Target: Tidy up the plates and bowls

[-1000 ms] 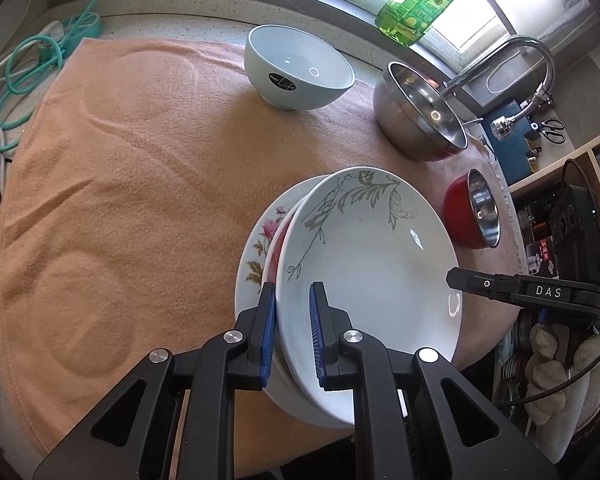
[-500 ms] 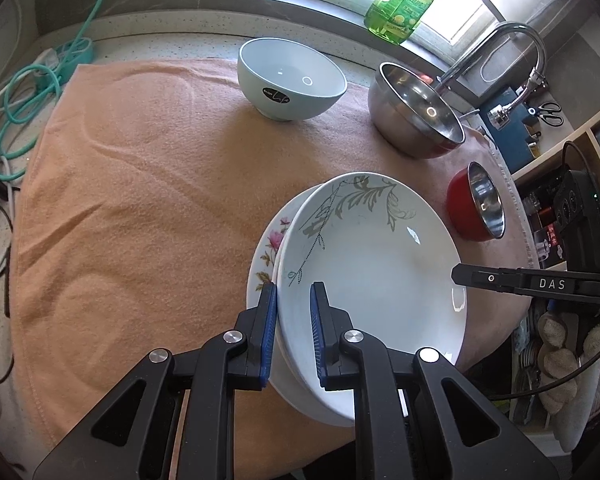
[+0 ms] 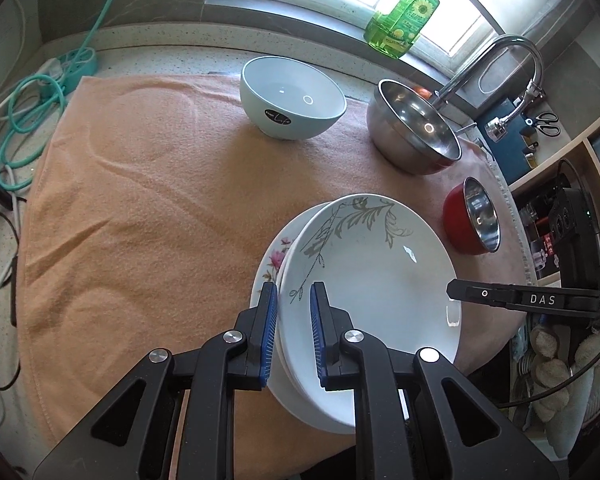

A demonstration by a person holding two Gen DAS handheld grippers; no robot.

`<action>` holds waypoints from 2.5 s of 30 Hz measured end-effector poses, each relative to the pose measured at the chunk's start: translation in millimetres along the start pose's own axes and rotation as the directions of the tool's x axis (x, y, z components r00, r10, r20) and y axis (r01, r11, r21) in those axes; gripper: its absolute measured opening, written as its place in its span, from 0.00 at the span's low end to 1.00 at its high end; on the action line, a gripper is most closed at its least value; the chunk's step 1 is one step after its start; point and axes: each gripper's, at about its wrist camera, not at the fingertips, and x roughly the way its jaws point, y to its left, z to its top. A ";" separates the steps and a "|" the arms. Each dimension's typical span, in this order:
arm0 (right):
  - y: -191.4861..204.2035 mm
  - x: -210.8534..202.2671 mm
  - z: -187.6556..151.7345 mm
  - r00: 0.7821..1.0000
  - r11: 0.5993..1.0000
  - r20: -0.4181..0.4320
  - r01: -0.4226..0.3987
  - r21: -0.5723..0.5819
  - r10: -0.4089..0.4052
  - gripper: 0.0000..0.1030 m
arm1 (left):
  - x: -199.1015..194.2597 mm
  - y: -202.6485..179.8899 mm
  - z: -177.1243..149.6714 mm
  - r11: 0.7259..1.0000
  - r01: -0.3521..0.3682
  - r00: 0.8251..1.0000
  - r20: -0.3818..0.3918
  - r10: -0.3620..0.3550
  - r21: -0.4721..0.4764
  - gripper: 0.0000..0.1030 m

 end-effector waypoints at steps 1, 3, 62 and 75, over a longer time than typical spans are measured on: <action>0.0 -0.1 0.0 1.000 1.000 -0.002 0.000 0.000 0.000 0.13 | -0.3 0.9 -0.8 1.000 0.003 1.000 -0.001 -0.003 -0.003 0.13; -0.1 -0.3 -0.1 1.000 1.000 -0.006 -0.001 -0.001 0.001 0.13 | -1.8 2.3 -1.8 1.000 0.007 1.000 -0.001 -0.007 -0.009 0.13; 10.3 -93.2 93.2 0.990 0.903 0.138 0.029 -0.429 0.034 0.17 | 1.8 -92.8 37.1 0.980 -0.063 0.984 0.153 0.093 -0.190 0.15; -23.3 -87.7 159.7 0.986 0.912 0.167 0.075 -0.403 -0.007 0.17 | 35.2 -113.5 84.9 0.980 -0.070 0.985 0.141 0.097 -0.188 0.15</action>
